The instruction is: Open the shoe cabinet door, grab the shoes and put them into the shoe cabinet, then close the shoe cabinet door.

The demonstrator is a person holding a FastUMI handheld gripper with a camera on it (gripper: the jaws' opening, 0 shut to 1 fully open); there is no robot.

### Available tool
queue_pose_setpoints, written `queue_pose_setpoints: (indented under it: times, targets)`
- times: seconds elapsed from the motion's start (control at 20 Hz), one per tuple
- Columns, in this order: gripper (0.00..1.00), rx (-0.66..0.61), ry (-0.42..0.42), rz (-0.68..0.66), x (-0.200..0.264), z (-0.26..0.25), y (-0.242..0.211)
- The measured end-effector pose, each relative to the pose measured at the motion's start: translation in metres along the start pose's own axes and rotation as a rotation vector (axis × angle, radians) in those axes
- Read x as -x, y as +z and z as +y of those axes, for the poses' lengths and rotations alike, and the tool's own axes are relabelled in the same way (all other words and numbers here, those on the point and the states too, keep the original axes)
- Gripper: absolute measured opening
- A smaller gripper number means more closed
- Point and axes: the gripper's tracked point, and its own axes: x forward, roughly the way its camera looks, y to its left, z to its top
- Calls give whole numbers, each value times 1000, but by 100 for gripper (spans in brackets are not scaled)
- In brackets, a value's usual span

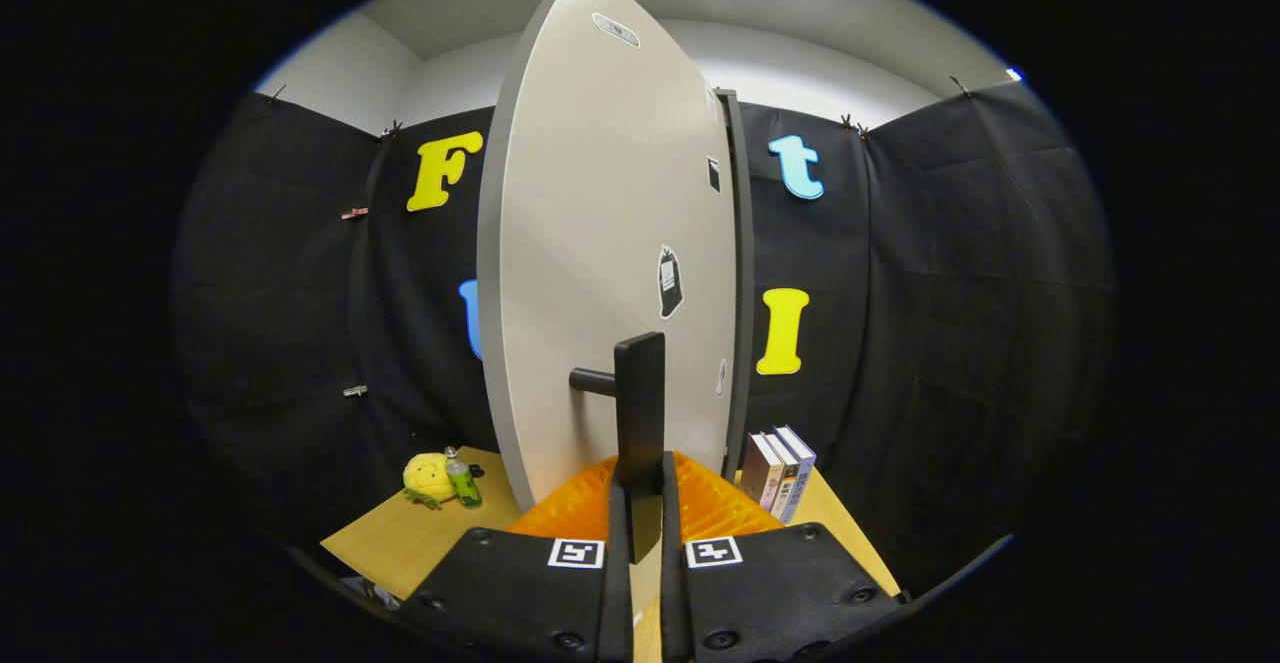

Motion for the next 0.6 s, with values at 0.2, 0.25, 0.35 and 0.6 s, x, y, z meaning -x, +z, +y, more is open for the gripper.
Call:
queue_pose_setpoints:
  times: [0.2, 0.25, 0.35, 0.6]
  targets:
    - [15, -23, 33, 11, 7, -30, 0]
    - [15, -28, 32, 11, 8, -38, 1]
    - [14, -48, 17, 12, 9, -60, 2]
    - [6, -87, 12, 18, 11, -110, 2]
